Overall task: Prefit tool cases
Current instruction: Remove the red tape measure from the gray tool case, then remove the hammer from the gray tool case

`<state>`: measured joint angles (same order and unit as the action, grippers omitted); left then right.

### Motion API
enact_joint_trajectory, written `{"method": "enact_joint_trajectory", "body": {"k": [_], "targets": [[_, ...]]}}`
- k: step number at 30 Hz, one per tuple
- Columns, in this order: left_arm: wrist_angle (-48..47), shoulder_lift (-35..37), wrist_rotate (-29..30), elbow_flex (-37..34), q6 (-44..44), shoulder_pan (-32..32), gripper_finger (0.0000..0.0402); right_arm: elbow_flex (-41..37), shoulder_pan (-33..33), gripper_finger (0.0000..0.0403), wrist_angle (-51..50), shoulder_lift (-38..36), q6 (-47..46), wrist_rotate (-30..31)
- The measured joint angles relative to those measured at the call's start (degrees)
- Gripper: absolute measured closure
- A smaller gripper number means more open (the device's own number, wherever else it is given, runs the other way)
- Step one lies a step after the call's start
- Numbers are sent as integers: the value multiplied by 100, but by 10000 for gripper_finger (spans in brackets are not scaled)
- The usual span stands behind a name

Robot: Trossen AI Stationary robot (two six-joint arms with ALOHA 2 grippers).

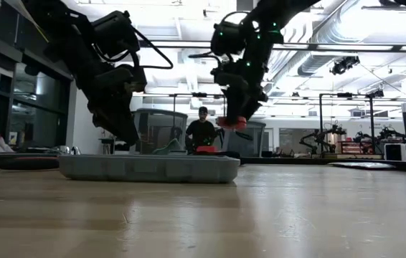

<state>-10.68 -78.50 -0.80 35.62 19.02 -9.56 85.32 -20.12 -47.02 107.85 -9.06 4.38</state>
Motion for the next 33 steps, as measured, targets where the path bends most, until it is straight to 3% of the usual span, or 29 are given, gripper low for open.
{"method": "enact_joint_trajectory", "body": {"k": [7, 15, 21, 27, 33], "targets": [[-20, 0, -2, 0, 25, 2, 259, -204, -408, 153, 145, -12, -324, 5], [-86, -2, -7, 0, 40, 52, 259, -1973, -460, 153, 919, -27, -1136, -197], [-114, -2, -13, 0, 10, 116, 259, -2697, -192, 151, 1437, -538, -1543, -323], [-111, -4, -11, 0, -117, 118, 259, -2911, -89, 81, 1718, -1490, -1959, -221], [-103, -3, -9, 0, -117, 118, 259, -2962, -83, 68, 1698, -2048, -2117, -25]]}}
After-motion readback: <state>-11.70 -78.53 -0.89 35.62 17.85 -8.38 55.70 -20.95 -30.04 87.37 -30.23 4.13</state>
